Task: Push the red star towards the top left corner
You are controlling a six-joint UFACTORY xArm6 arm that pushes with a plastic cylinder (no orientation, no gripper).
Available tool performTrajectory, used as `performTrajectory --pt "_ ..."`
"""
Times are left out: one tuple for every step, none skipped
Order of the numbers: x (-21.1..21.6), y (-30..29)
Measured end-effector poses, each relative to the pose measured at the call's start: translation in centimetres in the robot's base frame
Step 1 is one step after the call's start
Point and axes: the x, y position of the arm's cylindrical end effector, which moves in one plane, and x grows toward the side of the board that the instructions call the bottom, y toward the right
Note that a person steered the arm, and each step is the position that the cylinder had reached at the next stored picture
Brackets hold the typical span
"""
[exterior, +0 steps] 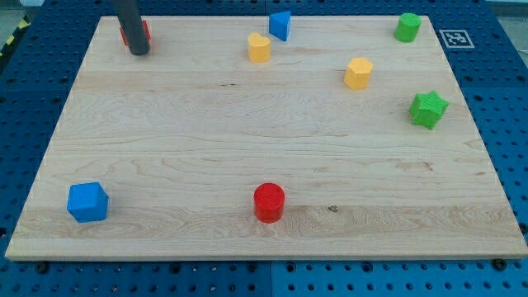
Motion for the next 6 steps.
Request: performTrajectory --pt "-0.1 0.0" --pt "-0.2 0.0" --pt "-0.8 0.0" --pt "-2.0 0.0" --pt "-3.1 0.0" --pt "-3.3 0.1"
